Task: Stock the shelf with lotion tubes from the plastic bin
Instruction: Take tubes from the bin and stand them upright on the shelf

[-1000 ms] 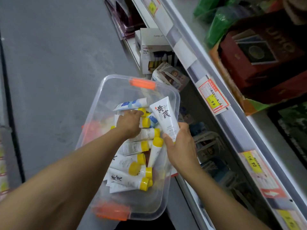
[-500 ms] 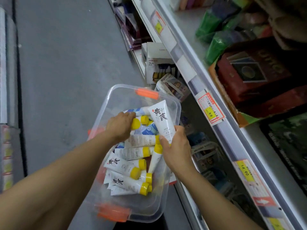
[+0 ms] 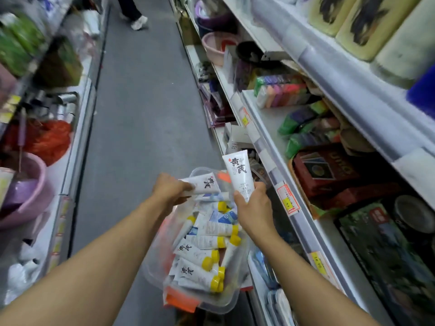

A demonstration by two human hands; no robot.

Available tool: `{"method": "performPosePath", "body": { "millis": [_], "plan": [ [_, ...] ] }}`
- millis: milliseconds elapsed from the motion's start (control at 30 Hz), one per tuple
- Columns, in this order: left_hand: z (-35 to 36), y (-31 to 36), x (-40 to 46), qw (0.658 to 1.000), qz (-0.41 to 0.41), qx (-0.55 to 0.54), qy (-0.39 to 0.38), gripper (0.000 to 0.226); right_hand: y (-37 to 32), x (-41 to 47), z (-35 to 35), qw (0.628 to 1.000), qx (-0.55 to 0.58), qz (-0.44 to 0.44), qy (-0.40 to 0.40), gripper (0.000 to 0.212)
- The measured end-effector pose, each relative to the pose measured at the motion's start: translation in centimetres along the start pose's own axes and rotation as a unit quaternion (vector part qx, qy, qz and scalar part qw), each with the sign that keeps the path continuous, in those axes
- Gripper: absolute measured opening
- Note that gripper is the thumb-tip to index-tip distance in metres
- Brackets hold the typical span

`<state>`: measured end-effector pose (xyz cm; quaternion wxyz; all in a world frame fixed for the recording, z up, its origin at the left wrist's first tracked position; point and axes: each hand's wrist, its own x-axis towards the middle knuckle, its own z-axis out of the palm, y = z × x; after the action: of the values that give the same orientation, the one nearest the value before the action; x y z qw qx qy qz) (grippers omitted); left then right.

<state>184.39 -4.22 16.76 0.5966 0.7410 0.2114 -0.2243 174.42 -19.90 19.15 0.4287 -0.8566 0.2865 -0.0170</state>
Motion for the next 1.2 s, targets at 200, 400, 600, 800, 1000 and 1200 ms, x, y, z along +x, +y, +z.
{"method": "performPosePath", "body": {
  "millis": [200, 400, 600, 800, 1000, 1200],
  "plan": [
    [-1.8, 4.0, -4.5, 0.971, -0.11, -0.198, -0.076, 0.013, -4.8, -2.4, -2.9, 0.997, 0.048, -0.045, 0.04, 0.034],
    [-3.0, 7.1, -7.6, 0.954, -0.099, -0.203, -0.197, 0.026, -8.9, -4.5, -5.4, 0.989, 0.086, -0.057, 0.11, 0.038],
    [-3.5, 9.9, -11.4, 0.949, 0.07, -0.124, -0.282, 0.018, -11.0, -7.9, -7.9, 0.969, 0.168, -0.042, 0.175, 0.029],
    [-3.0, 11.8, -14.9, 0.928, 0.208, -0.027, -0.308, 0.038, -11.0, -12.2, -10.9, 0.947, 0.204, -0.035, 0.245, 0.023],
    [-0.7, 12.6, -19.6, 0.89, 0.267, 0.012, -0.369, 0.041, -10.0, -17.0, -14.9, 0.93, 0.203, -0.022, 0.307, 0.032],
    [3.0, 13.5, -23.2, 0.853, 0.303, 0.063, -0.419, 0.045, -8.5, -21.1, -19.5, 0.912, 0.165, 0.009, 0.376, 0.04]
  ]
}}
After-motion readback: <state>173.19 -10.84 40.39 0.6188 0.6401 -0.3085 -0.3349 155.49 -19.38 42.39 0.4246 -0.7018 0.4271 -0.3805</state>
